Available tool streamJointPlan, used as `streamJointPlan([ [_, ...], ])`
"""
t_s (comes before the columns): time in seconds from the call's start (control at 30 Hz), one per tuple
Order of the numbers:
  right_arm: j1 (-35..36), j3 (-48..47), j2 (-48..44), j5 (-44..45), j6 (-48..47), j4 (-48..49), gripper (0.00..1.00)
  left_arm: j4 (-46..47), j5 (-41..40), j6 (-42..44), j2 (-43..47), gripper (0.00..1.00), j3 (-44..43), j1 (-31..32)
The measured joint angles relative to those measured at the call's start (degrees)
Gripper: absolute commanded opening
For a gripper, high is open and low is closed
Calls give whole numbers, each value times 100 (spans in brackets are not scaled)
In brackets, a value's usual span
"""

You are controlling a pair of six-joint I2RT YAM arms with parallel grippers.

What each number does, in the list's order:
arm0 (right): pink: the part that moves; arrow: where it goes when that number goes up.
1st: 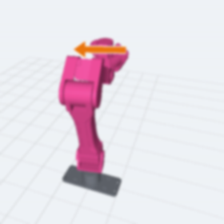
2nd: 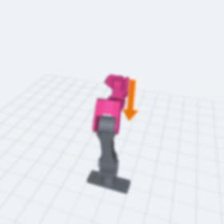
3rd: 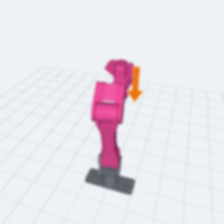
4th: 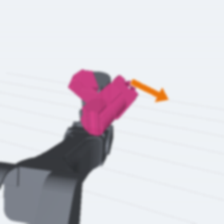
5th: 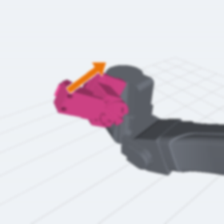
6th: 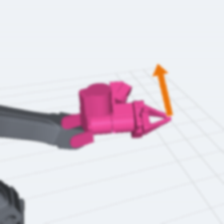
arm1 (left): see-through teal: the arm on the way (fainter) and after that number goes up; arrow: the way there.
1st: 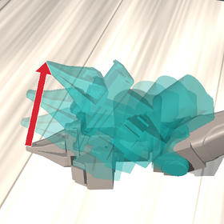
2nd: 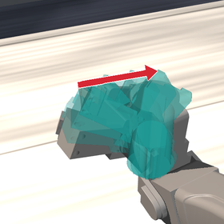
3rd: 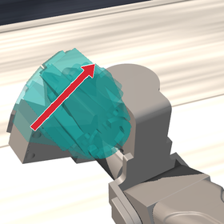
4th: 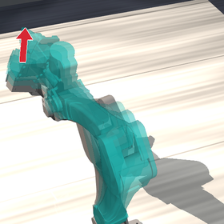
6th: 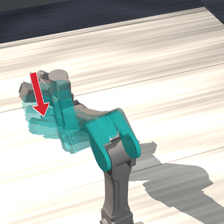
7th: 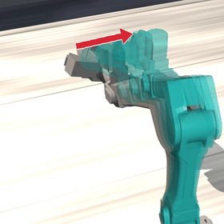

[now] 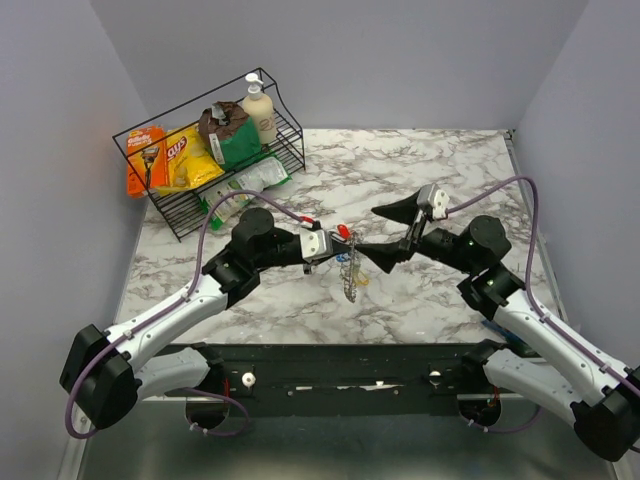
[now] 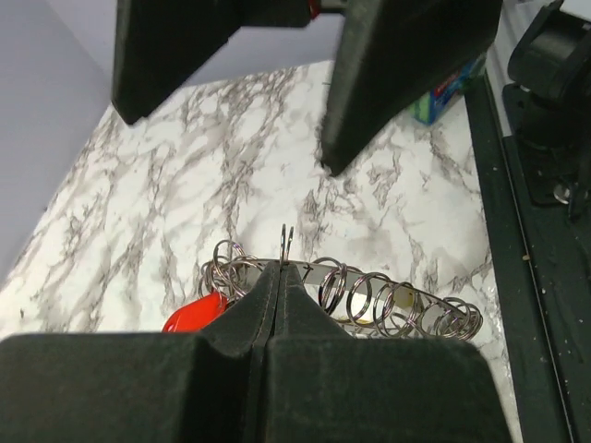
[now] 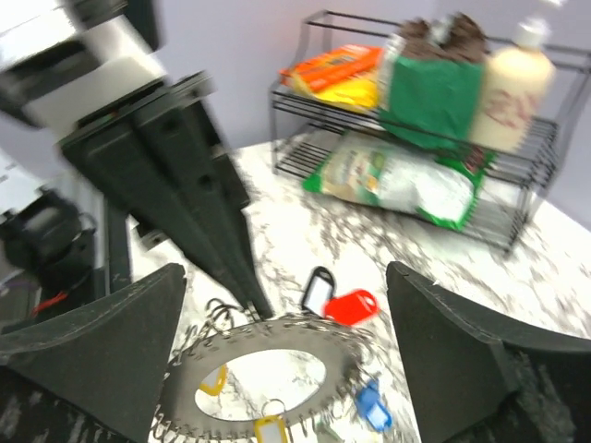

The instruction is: Put the keys on the keyring

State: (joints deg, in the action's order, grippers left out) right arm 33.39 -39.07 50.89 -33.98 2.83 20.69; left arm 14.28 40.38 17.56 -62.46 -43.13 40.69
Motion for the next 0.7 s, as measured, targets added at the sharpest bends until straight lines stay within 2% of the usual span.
streamJointPlan([
  [0.27, -31, -15, 9, 1606, 258, -608, 100, 369, -415, -50, 96, 0, 616, -531],
  [0.47, -219, -4, 693, 1784, 433, -713, 97, 599, -734, -157, 540, 0, 984, -975],
  [0.7, -343, -114, 2153, 1574, 656, -1084, 84, 616, -1150, -57, 949, 0, 1075, -1139],
])
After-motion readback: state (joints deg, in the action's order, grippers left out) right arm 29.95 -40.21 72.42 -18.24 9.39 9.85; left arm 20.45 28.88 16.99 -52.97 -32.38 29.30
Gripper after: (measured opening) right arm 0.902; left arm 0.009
